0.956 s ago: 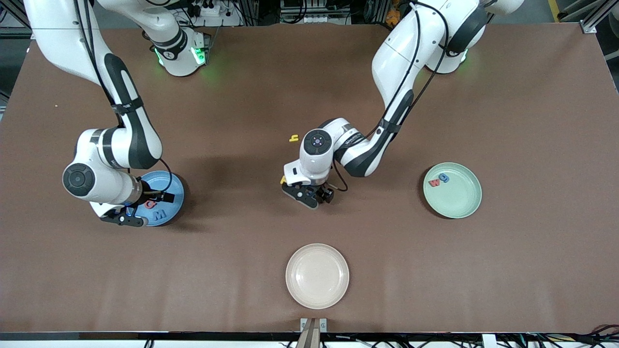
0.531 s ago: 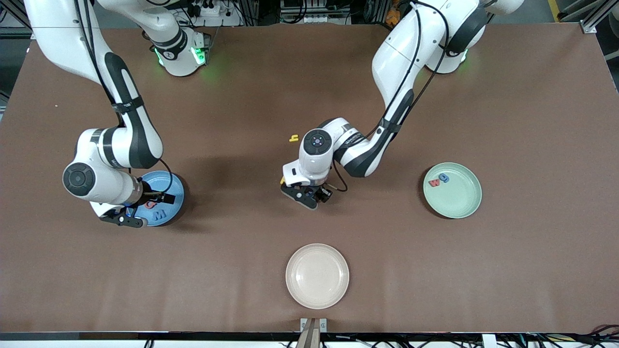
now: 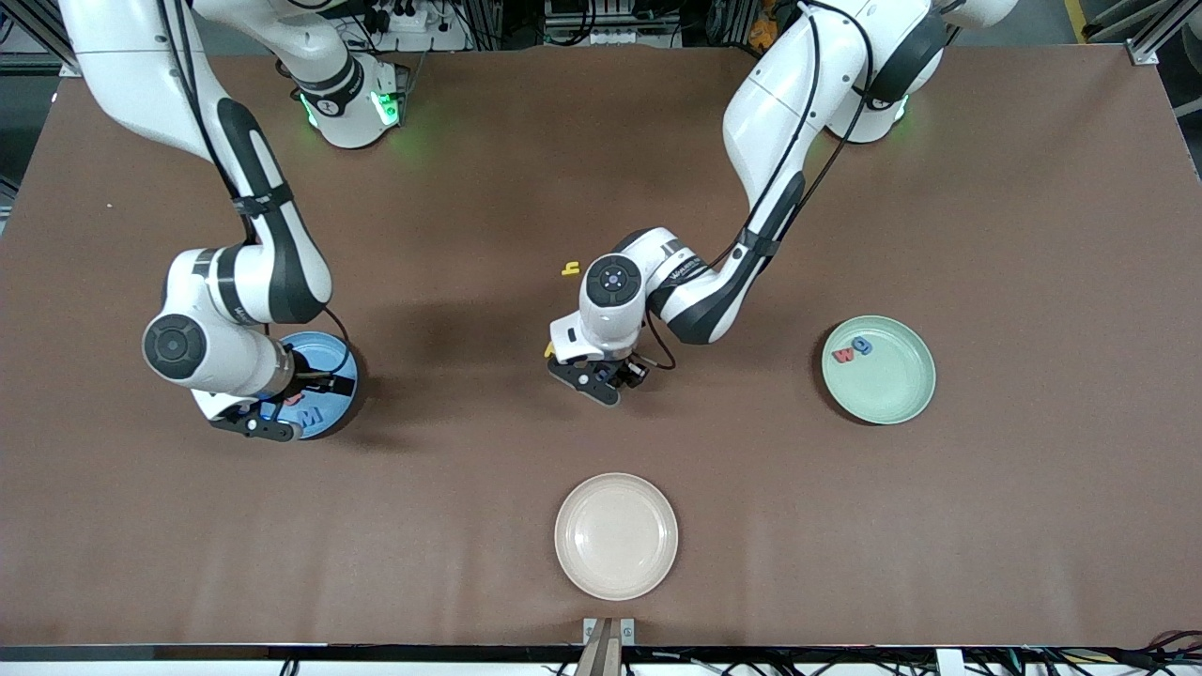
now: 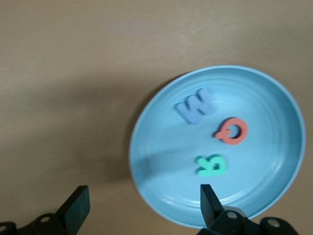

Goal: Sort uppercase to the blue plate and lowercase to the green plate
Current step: 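Lower the teal R onto the blue plate while the left gripper grasps the blue E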

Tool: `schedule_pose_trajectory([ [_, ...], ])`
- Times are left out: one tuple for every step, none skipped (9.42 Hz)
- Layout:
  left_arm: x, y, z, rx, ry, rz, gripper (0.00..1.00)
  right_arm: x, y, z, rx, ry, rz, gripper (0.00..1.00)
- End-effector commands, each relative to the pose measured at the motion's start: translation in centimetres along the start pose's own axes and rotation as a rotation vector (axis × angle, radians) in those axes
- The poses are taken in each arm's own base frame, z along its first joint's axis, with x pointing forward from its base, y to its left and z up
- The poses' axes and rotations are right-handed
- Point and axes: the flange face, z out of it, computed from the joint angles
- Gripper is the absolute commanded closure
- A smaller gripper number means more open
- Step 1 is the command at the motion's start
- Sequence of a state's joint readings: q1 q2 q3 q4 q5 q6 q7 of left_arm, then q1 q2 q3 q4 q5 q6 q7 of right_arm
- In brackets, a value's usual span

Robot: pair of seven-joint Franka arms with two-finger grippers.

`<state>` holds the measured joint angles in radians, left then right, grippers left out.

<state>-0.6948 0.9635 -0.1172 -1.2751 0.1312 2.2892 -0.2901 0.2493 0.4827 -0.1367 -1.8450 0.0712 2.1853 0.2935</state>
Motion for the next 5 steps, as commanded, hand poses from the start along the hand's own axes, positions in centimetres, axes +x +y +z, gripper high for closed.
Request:
schedule_pose_trajectory([
  [-0.9,0.1,0.8,-0.004,-0.057,-0.02,0.64,-1.0,-2.6,-1.0,-0.003,0.015,0.03,0.0],
  [-0.9,0.1,0.8,-0.004,-0.057,-0.02,0.71,-0.9,-2.5,-1.0,-0.003,0.015,0.031,0.0],
  [-0.9,0.1,0.9,-0.008,-0.06,-0.026,0.88,-0.6,-2.1,-1.3,-0.001,0.02,0.039,0.0],
  [-1.0,0.1,0.8,-0.012,-0.066,-0.031,1.0,-0.4,-1.6,-1.3,0.001,0.021,0.045,0.0],
  [-1.0,-0.1,0.8,-0.005,-0.076,-0.034,1.0,-0.1,-1.1,-1.4,0.002,0.021,0.051,0.0],
])
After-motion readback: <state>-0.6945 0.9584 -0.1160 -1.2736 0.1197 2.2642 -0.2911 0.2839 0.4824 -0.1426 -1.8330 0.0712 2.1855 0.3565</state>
